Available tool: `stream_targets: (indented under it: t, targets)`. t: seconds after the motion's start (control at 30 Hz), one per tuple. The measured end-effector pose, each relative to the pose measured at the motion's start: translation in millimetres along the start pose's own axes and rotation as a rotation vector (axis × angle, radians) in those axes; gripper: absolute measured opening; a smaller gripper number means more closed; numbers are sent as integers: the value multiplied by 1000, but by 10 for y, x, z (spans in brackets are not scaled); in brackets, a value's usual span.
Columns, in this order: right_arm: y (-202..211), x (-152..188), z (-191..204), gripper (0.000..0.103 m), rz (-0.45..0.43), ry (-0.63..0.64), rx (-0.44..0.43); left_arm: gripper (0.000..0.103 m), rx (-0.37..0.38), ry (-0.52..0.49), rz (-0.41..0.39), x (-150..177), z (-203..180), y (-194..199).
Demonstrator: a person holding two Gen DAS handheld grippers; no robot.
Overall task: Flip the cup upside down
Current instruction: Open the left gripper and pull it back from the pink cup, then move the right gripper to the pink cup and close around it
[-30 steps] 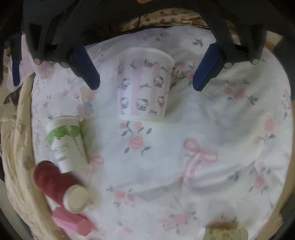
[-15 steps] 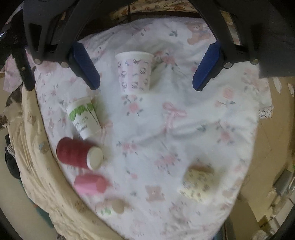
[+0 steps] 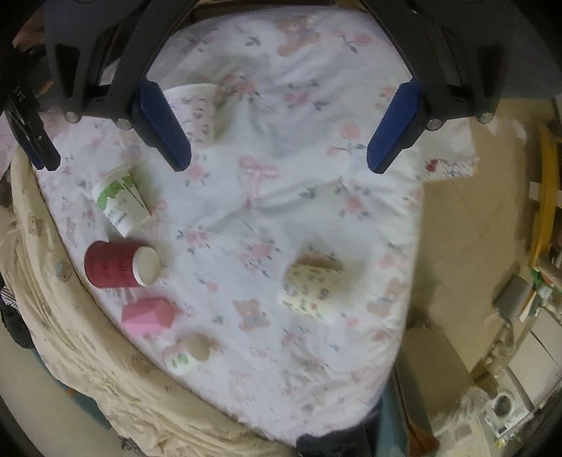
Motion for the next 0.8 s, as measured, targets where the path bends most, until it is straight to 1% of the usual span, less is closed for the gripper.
stream_targets:
  t: [0.07,0.13,0.2,0.27,0.33,0.4,0.47,0.6,0.63,0.73,0.77,0.8]
  targets:
    - [-42,2,47,103,6,23,-3,99,-5,12,-26,-16,68,5]
    - [-85,23,109,103,20,38,-32,99,3,27,-36,-64,117,8]
    - [-127,64,171,103,53,45,-58,99,-1,33,-78,-130,149,53]
    - [-153,94,274,103,90,57,-96,99,-14,2,-121,-169,131,103]
    - [-170,105,369,103,116,47,-137,99,-1,-14,-126,-163,98,109]
    - [-198,116,435,103,142,3,-175,99,-17,-44,-127,-141,79,95]
    - [-266,150,537,103,202,-67,-244,99,-33,-72,-131,-115,80,97]
    - [-402,209,737,103,314,-118,-303,99,-47,-41,-133,-100,175,115]
    - [-455,221,785,103,350,-130,-312,99,-41,-34,-126,-106,190,106]
    - [-588,248,836,102,420,-161,-314,99,-67,5,-126,-137,285,74]
    - [-667,277,847,102,458,-174,-313,99,-72,12,-118,-138,303,53]
    - [-725,304,846,99,486,-187,-314,99,-70,19,-109,-139,316,31]
Point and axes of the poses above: each gripper's, at about its wrist camera, not at the fingertips, and y roughly against the way its jaws point, z to its left, x to its underside, the point moved 8 cm from there along -y, roughly the way its jaws point, and after that the axes turned 13 degrees about -x, right-handed, at the moved point
